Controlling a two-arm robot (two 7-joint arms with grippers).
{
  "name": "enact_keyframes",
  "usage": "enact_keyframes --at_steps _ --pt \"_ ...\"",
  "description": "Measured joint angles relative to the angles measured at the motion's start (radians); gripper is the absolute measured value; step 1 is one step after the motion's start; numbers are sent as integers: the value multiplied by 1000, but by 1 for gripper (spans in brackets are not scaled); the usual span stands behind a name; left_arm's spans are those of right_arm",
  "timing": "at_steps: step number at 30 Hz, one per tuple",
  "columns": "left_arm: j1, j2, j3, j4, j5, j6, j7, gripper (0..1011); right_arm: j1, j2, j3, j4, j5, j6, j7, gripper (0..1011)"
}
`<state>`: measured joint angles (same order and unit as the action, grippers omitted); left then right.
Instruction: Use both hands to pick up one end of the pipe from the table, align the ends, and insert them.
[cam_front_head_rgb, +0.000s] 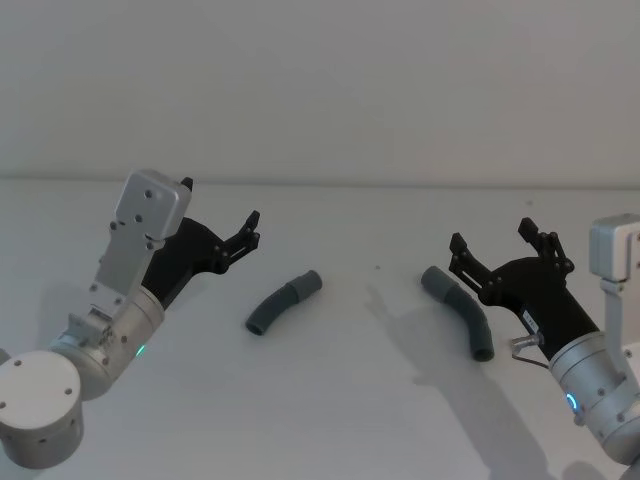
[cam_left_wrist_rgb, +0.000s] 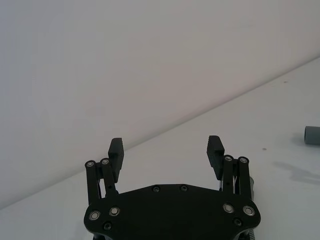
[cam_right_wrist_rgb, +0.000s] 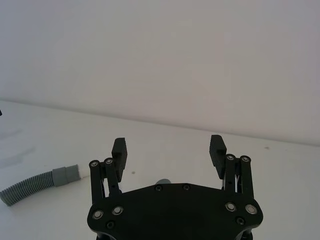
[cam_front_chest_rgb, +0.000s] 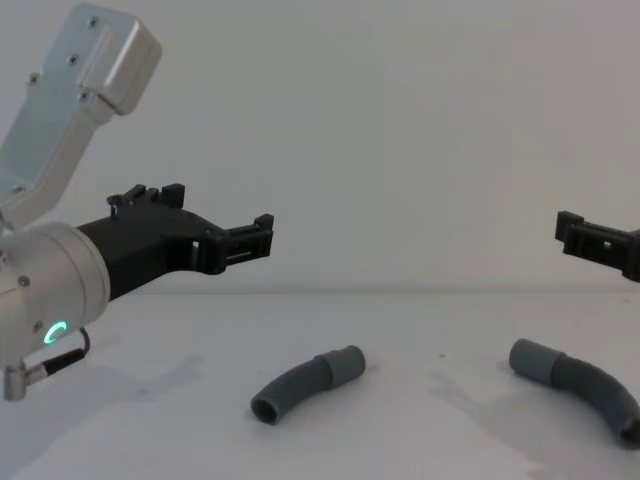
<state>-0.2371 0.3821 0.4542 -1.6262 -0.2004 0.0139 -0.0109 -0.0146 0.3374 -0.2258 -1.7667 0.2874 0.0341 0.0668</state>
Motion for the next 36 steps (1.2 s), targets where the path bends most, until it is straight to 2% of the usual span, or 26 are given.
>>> enact_keyframes --at_steps 36 --pt "0 0 0 0 0 0 0 1001 0 0 0 0 0 0 0 1000"
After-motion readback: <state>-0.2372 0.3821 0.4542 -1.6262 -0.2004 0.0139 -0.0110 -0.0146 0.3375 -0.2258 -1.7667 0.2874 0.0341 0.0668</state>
